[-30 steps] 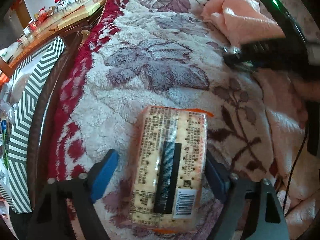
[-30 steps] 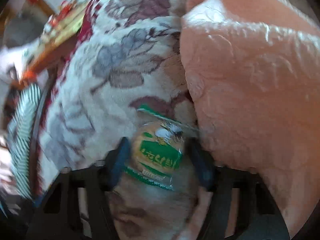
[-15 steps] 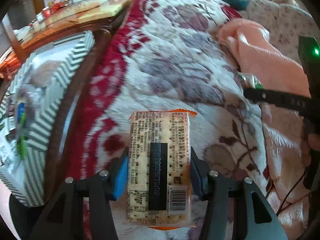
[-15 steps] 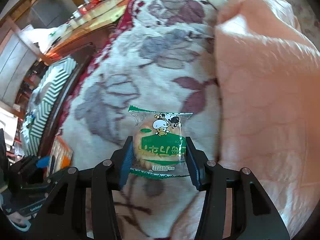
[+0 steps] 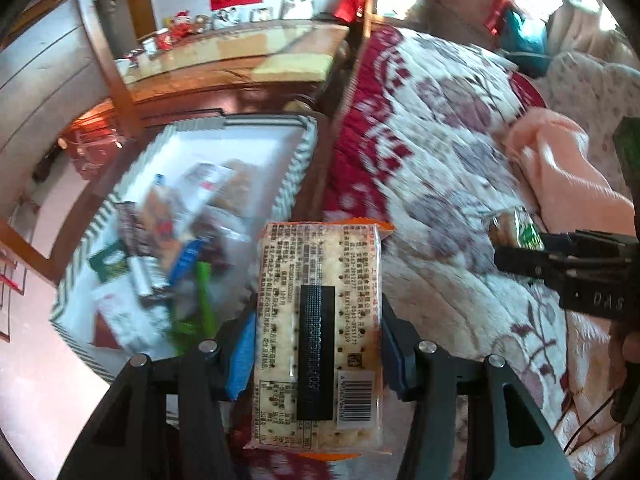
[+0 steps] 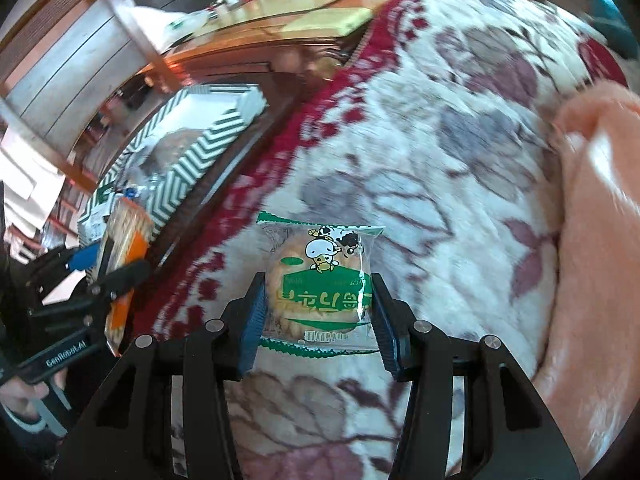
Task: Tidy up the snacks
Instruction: 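Carry the cracker pack and green bun pack into the tray and open both grippers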
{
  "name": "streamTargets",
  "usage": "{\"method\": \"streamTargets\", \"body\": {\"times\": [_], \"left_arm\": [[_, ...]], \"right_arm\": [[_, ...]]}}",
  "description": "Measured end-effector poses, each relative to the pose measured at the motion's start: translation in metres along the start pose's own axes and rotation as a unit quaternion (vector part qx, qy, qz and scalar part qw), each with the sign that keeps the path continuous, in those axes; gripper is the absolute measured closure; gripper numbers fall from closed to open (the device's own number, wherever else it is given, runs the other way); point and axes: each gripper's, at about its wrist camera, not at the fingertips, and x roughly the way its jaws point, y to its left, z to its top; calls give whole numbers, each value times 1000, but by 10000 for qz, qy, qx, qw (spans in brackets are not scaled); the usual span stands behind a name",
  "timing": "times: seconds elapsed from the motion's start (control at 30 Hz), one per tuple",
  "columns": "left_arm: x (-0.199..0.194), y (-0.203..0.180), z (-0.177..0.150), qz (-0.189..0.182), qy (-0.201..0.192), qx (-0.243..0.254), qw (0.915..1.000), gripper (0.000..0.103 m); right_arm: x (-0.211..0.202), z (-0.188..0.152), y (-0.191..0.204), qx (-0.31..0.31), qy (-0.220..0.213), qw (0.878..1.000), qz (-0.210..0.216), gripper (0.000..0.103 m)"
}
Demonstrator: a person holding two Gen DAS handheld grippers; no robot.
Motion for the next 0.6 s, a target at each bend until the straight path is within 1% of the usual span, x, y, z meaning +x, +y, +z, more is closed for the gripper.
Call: {"method": "streamTargets", "body": {"times": [0.23, 0.6], "left_arm": [[-9, 42, 10, 256, -148, -279, 9992, 47], [-8, 92, 15, 473, -163, -691, 9964, 47]], "right_arm": [[9, 23, 41, -445, 46, 9990, 81, 55], [25, 52, 99, -1001, 150, 9945, 258, 55]]}}
